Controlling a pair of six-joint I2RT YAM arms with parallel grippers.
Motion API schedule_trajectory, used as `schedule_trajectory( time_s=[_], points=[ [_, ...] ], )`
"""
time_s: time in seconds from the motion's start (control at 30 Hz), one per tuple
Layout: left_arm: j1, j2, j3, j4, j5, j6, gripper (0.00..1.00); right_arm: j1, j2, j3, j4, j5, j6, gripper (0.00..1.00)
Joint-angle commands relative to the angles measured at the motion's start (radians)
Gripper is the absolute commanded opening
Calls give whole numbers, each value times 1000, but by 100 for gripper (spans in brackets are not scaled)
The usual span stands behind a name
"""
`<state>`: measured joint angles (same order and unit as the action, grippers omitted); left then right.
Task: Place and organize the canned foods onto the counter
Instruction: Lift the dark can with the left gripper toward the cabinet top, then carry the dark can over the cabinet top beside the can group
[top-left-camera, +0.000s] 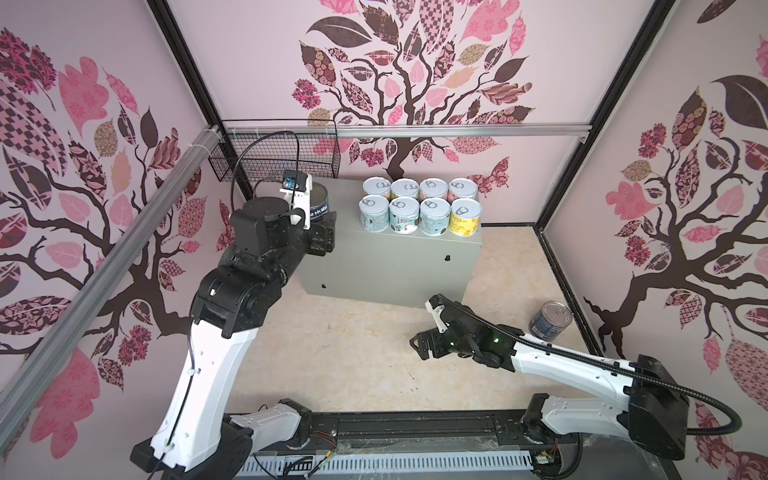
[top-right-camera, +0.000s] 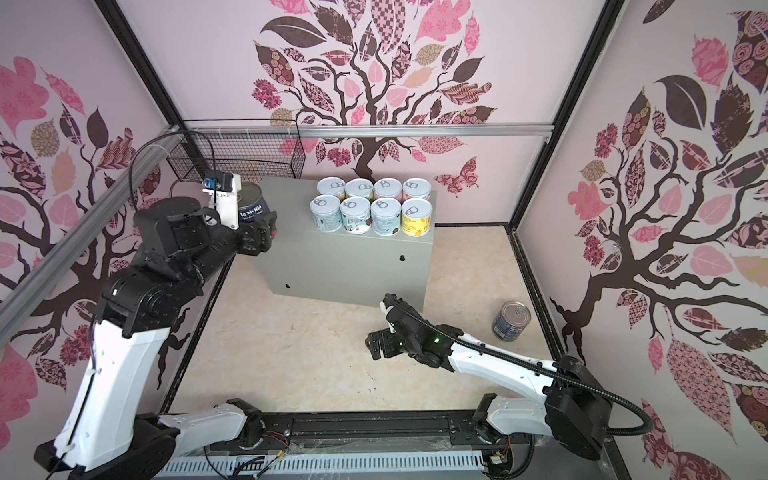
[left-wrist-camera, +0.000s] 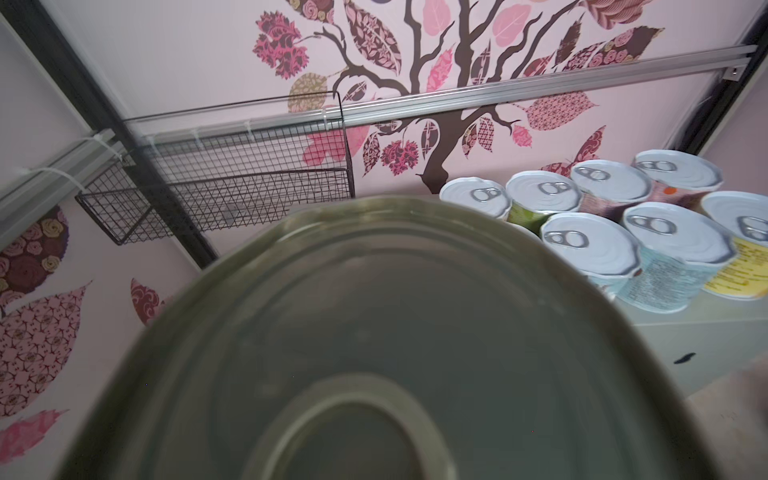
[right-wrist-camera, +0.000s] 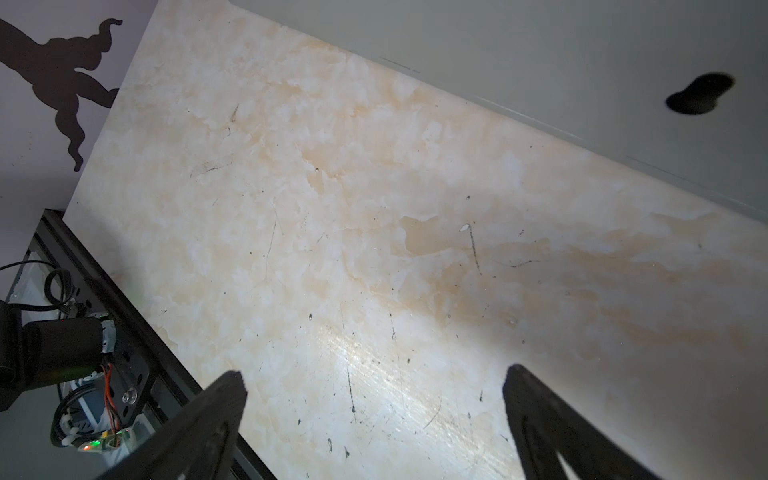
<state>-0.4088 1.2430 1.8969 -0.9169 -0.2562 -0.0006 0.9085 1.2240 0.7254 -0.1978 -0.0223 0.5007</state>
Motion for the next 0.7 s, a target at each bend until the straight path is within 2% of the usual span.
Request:
schedule_trajectory(
  time_s=[0.0,0.37,0.53,0.67],
  points=[
    [17,40,114,129,158,-42,70,6,11,-13,7,2,-17,100],
    [154,303,321,184,236,-59,71,5,15,-70,31,-33,-42,100],
    [166,413,414,207,193,-32,71,5,42,-66,56,-71,-45,100],
    [172,482,433,245,167,-22,71,6,66,-71,73,-96,-44,100]
  ],
)
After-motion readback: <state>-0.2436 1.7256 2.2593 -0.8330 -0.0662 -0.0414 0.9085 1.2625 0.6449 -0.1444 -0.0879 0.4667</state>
